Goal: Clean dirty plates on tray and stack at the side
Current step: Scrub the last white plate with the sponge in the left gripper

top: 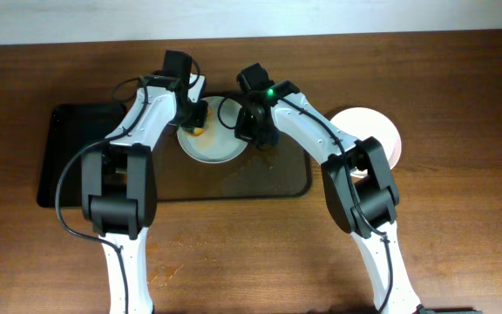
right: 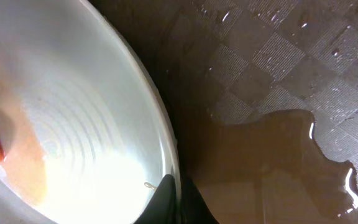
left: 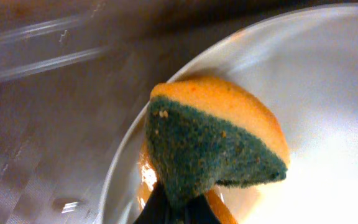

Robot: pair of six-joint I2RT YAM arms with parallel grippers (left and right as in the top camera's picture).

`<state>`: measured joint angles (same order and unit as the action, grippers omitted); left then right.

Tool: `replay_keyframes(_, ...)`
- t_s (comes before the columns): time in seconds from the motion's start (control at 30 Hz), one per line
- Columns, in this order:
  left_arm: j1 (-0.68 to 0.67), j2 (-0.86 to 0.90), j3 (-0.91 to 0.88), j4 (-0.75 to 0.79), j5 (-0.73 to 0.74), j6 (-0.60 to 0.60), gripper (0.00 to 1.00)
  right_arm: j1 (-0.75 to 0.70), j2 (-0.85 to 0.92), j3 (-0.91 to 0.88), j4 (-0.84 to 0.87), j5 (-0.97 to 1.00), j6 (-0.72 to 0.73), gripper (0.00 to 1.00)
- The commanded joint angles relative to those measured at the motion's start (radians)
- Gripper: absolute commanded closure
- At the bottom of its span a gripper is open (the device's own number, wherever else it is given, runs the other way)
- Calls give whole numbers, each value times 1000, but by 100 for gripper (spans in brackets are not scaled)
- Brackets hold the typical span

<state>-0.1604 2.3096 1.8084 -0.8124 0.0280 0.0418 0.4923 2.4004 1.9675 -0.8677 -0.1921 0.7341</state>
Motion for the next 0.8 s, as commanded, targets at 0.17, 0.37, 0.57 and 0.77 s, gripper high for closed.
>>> replay_keyframes(0.17, 19, 63, -54, -255, 361, 330, 99, 14, 24, 1, -11, 8, -5, 96)
replay_keyframes(0.37, 20, 63, -54, -53, 391, 349, 99, 24, 24, 1, -10, 9, -5, 96)
replay_keyframes(0.57, 19, 63, -54, 46, -59, -103, 99, 24, 24, 1, -9, 13, -6, 96)
replay_keyframes(0.77, 19, 63, -54, -149, -175, -206, 99, 24, 24, 1, -6, 12, -16, 96)
